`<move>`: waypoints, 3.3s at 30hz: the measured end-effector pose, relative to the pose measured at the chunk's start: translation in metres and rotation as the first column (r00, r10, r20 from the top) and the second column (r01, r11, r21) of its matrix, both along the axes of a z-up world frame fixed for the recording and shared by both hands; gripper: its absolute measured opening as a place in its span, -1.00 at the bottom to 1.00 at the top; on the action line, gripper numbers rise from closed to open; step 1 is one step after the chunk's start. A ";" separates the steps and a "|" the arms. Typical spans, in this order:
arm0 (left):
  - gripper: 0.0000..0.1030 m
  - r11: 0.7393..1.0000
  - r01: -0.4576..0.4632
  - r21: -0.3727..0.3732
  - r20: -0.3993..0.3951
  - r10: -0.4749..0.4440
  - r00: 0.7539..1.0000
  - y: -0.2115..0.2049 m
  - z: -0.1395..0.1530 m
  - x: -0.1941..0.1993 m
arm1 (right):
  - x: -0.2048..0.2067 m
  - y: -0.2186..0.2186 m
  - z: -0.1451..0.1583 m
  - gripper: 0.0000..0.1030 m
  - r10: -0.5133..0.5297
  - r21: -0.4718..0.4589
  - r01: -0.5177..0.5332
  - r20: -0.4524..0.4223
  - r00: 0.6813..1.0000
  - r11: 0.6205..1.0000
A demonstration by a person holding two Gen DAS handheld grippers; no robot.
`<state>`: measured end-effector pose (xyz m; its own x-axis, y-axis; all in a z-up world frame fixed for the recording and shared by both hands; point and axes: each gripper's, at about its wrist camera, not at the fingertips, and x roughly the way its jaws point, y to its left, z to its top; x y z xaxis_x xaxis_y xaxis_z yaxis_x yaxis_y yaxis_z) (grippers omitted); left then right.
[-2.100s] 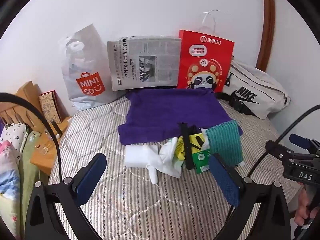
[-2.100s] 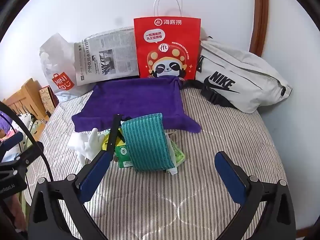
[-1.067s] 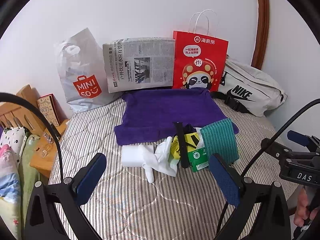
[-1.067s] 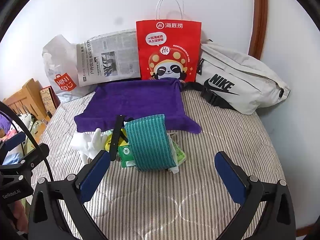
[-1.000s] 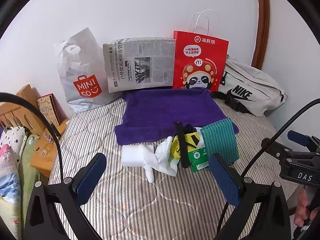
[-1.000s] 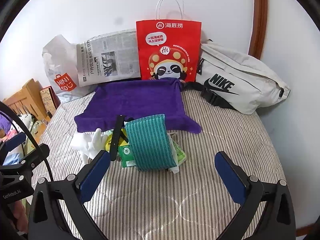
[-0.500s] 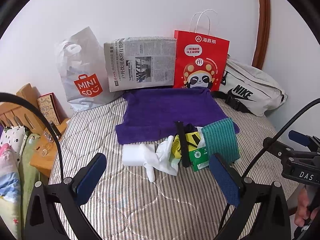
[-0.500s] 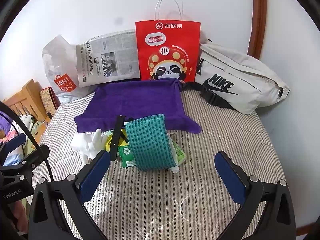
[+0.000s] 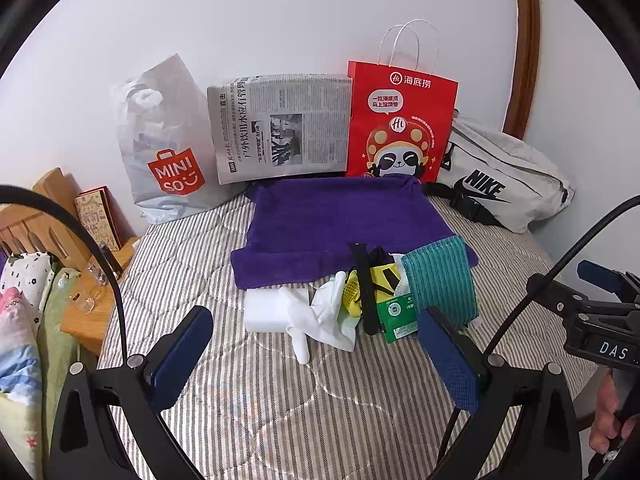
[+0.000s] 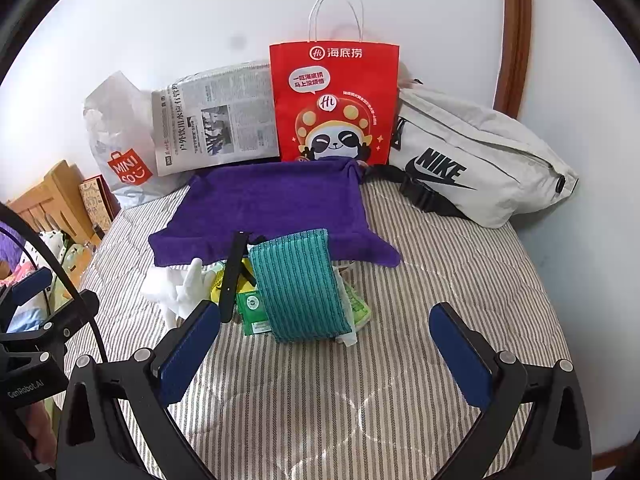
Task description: Organize soft objects
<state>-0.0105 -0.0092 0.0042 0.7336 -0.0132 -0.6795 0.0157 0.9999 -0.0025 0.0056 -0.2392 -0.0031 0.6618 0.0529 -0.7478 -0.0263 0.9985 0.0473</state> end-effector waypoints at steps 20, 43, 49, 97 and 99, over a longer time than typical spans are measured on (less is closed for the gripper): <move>1.00 1.000 0.000 0.003 -0.003 0.000 1.000 -0.001 0.000 0.000 | -0.001 0.002 0.000 1.00 0.002 -0.008 -0.002 0.003 1.000 1.000; 1.00 1.000 0.000 0.012 -0.008 0.000 1.000 0.000 0.000 0.002 | 0.014 -0.002 -0.018 1.00 0.036 0.032 -0.036 0.000 0.999 0.999; 1.00 1.000 -0.031 -0.002 -0.049 0.031 0.998 0.014 -0.015 0.015 | 0.035 0.009 -0.062 1.00 0.104 0.033 -0.104 0.001 0.995 0.994; 0.99 0.991 -0.130 0.014 -0.230 0.130 0.965 0.091 -0.141 0.100 | 0.061 0.003 -0.097 0.71 0.117 -0.049 -0.111 0.146 0.982 0.993; 0.99 0.992 -0.126 -0.019 -0.244 0.117 0.963 0.100 -0.146 0.104 | 0.061 0.004 -0.098 0.71 0.121 -0.048 -0.115 0.145 0.982 0.992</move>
<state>0.0937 0.0903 -0.1417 0.5448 0.0395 -0.8376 -0.1111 0.9935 -0.0254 0.0670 -0.2355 -0.1012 0.7558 0.1096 -0.6456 -0.1476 0.9890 -0.0049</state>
